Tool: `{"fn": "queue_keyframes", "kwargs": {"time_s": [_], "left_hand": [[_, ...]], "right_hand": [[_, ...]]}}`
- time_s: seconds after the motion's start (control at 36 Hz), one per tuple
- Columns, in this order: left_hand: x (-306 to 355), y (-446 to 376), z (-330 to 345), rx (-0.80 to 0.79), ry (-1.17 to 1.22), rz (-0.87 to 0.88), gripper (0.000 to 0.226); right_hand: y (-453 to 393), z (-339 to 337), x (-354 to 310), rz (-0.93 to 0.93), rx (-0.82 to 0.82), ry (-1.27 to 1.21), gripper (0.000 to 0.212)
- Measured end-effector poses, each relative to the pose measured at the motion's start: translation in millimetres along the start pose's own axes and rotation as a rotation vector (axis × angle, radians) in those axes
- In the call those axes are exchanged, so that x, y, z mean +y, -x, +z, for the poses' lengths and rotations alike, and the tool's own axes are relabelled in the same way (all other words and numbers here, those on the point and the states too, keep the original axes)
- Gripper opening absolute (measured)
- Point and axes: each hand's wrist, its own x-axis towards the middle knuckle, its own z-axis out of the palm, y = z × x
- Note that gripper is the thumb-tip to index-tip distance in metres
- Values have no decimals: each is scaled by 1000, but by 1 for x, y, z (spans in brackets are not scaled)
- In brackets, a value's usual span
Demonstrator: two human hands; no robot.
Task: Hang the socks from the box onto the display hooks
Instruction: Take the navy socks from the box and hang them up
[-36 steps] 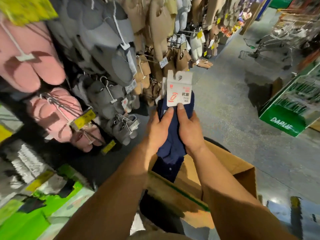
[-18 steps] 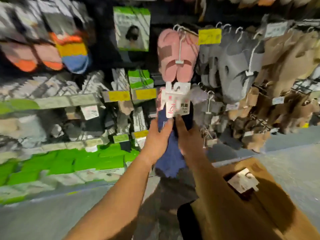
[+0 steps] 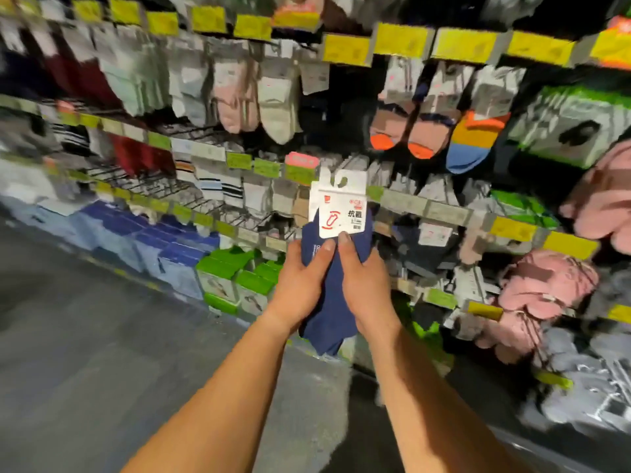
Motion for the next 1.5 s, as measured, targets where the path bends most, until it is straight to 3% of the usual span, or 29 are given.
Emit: {"fn": "queue_keyframes", "kwargs": {"time_s": [0.11, 0.25, 0.31, 0.42, 0.56, 0.69, 0.81, 0.86, 0.97, 1.0, 1.06, 1.11, 1.17, 1.22, 1.31, 1.42, 1.5], "left_hand": [[13, 0, -81, 106, 11, -8, 37], [24, -12, -163, 182, 30, 50, 16], [27, -21, -193, 201, 28, 62, 7], [30, -51, -259, 246, 21, 48, 17], [41, -99, -349, 307, -7, 52, 25], [69, -133, -448, 464, -13, 32, 49], [85, -158, -525, 545, -7, 47, 37], [88, -170, -562, 536, 12, 41, 29], [94, -200, -632, 519, -1, 23, 78], [96, -207, -647, 494, 5, 28, 78], [98, -222, -678, 440, 12, 37, 58], [103, -238, -708, 385, -1, 40, 43], [111, -256, -734, 330, -26, 54, 32], [120, -274, -755, 287, -15, 62, 35], [130, -305, -779, 206, -3, 74, 58], [144, -351, -801, 172, -26, 117, 20], [154, -384, -811, 72, 59, 147, 27]], "right_hand": [[4, 82, -11, -28, -85, 6, 29], [-5, 177, -17, -40, -170, 11, 40], [-13, 212, -18, -20, -179, 20, 54], [-35, 282, -18, -10, -229, 2, 48], [-69, 386, -28, -31, -270, -9, 73], [-89, 493, -57, -8, -388, -21, 51], [-100, 577, -76, -57, -407, 37, 73], [-105, 616, -81, -45, -439, 24, 72], [-125, 687, -85, -81, -428, 44, 48], [-128, 704, -86, -94, -401, 68, 47], [-134, 733, -89, -74, -349, 71, 43], [-136, 759, -97, -57, -294, 48, 22], [-141, 782, -102, -78, -249, 70, 21], [-149, 804, -111, -90, -205, 95, 33], [-168, 831, -123, -123, -129, 119, 46], [-198, 858, -138, -142, -44, 116, 48], [-221, 873, -151, -169, 2, 82, 38]]}}
